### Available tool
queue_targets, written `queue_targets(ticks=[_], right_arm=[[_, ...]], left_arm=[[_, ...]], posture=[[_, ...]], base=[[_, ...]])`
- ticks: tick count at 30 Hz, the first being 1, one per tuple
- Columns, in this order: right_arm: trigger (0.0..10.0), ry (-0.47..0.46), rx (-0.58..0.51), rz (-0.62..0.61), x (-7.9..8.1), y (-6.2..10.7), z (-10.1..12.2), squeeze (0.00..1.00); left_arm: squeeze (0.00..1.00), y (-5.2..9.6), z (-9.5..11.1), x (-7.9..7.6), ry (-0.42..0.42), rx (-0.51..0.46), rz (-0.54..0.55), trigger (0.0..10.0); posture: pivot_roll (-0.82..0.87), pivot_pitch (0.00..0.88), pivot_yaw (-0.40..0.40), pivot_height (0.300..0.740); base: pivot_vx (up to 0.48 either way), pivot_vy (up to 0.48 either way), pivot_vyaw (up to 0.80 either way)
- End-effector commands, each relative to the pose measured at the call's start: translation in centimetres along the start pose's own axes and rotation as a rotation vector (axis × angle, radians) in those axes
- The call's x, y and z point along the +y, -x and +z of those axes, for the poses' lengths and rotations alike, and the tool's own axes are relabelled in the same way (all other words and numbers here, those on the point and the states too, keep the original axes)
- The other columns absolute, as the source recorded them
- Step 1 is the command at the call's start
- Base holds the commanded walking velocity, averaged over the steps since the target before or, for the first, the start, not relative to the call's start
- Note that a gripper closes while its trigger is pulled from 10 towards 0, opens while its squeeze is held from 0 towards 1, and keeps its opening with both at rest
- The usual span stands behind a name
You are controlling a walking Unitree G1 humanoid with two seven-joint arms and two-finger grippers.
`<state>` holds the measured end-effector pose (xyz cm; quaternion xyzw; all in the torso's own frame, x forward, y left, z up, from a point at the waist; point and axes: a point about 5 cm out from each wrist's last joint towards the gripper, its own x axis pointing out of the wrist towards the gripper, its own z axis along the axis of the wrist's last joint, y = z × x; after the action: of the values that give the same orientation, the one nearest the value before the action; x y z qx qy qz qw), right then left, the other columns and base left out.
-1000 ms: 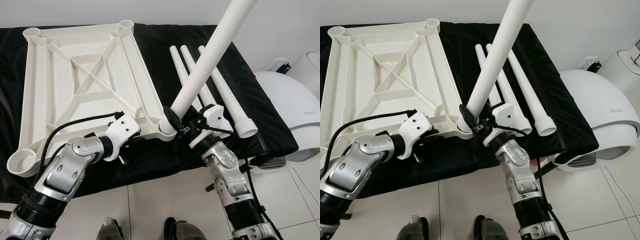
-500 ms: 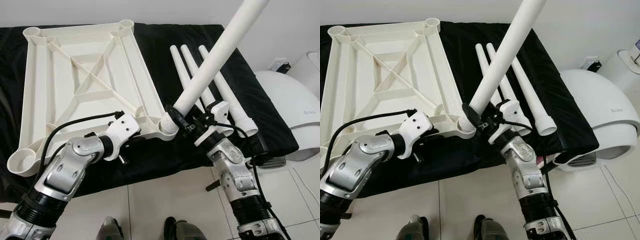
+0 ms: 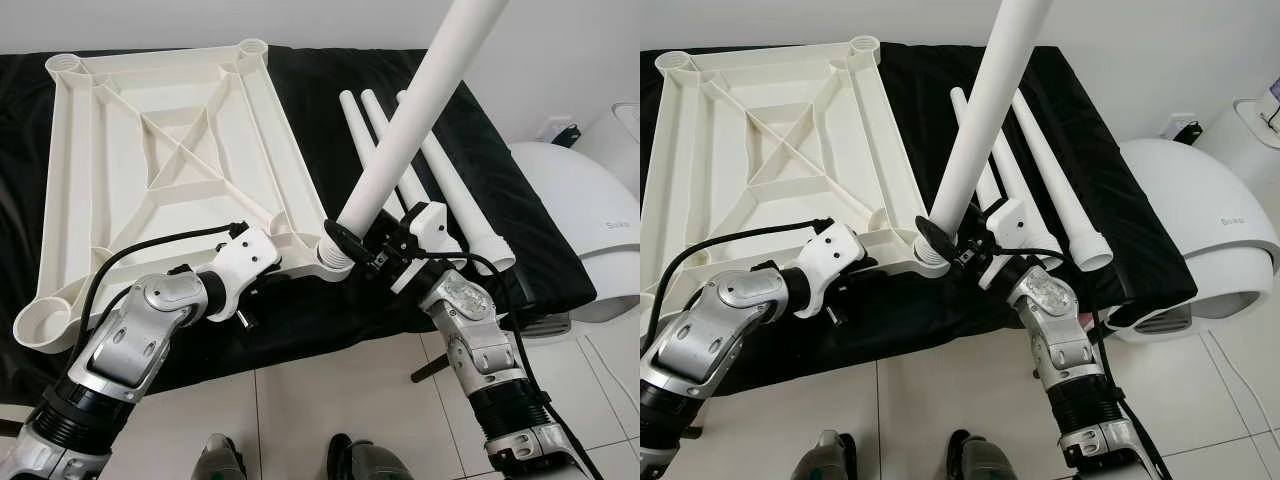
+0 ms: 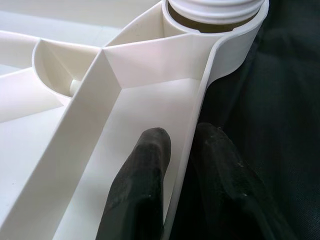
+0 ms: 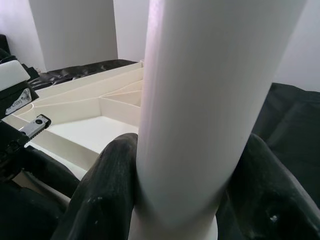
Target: Building children table
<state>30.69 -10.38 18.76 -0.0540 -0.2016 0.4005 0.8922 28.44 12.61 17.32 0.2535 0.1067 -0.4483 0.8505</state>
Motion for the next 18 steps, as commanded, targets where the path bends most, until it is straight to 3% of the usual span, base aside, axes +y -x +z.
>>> queue_targets(ticks=[1, 18], right_arm=[[10.0, 0.010, 0.079, -0.009, -0.6, 1.0, -1.1, 0.00], [10.0, 0.039, 0.126, 0.147, 0.5, 0.3, -2.0, 0.00]], left_arm=[[0.00, 0.2, -0.3, -0.2, 0.003, 0.008, -0.018, 10.0], [0.00, 0.4, -0.3, -0.4, 0.008, 0.009, -0.011, 10.0]], posture=[[0.06, 0.198, -0.072, 0.740], [0.07, 0.191, -0.081, 0.740]], base=[[0.000, 0.000, 0.00], [0.000, 0.000, 0.00]])
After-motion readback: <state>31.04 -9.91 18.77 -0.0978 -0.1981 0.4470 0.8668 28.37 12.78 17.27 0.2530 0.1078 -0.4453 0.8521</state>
